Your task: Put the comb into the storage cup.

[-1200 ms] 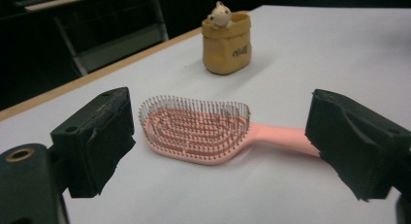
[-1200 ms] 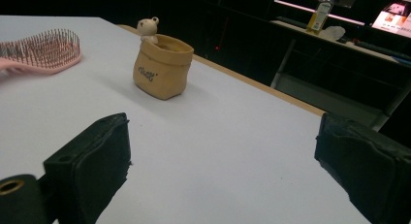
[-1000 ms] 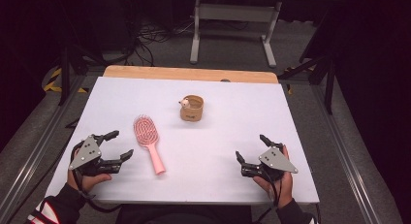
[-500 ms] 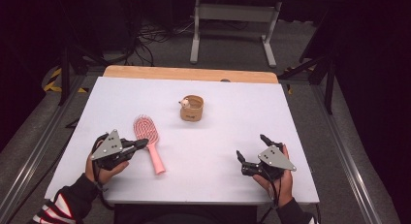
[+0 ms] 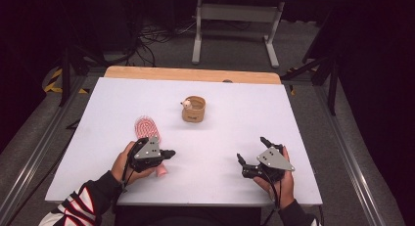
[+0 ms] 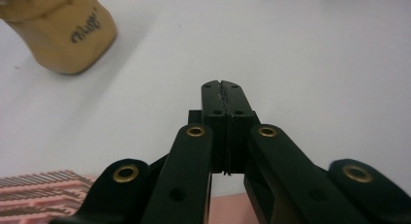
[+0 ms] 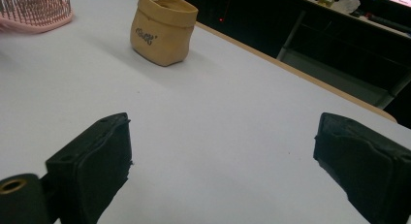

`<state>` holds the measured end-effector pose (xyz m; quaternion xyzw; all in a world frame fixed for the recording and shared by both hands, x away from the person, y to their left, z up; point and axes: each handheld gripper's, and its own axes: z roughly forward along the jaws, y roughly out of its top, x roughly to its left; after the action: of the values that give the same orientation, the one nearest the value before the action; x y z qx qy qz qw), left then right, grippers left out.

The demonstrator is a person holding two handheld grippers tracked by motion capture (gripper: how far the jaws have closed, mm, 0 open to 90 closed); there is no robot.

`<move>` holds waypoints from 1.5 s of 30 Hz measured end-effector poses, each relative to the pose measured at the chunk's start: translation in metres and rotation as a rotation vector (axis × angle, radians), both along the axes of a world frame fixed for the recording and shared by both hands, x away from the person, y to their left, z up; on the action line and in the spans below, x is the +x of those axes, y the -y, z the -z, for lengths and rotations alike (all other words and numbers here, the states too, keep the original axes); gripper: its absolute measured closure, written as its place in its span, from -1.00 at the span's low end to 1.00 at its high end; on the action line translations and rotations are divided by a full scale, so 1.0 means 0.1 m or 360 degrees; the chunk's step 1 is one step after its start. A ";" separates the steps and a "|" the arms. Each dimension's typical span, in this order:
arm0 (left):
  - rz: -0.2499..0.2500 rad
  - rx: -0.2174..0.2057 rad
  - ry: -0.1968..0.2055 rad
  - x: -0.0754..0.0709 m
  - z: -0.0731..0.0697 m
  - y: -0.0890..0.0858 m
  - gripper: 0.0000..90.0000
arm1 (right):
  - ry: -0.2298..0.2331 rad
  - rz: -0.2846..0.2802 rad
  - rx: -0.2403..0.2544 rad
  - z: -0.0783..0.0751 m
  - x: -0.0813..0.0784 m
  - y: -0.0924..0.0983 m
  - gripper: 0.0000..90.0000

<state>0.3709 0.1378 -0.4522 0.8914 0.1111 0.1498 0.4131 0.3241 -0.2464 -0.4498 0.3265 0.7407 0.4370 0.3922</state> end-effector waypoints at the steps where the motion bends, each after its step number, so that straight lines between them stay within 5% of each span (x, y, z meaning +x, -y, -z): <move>1: 0.0009 0.0015 -0.0013 0.00 0.02 0.01 1.00 | -0.0003 -0.0002 -0.0002 0.00 0.00 0.00 -0.84; 13: 0.0016 0.0177 -0.0120 0.04 0.20 0.07 1.00 | -0.0037 -0.0016 -0.0056 0.04 0.02 -0.04 -0.84; 45: 0.0026 0.0169 -0.0207 -0.05 0.20 -0.25 1.00 | -0.0096 -0.0031 -0.0111 0.09 0.02 -0.07 -0.83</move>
<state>0.3663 0.1626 -0.4722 0.9208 0.1223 0.0940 0.3584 0.3266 -0.2398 -0.4584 0.3184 0.7701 0.4047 0.3765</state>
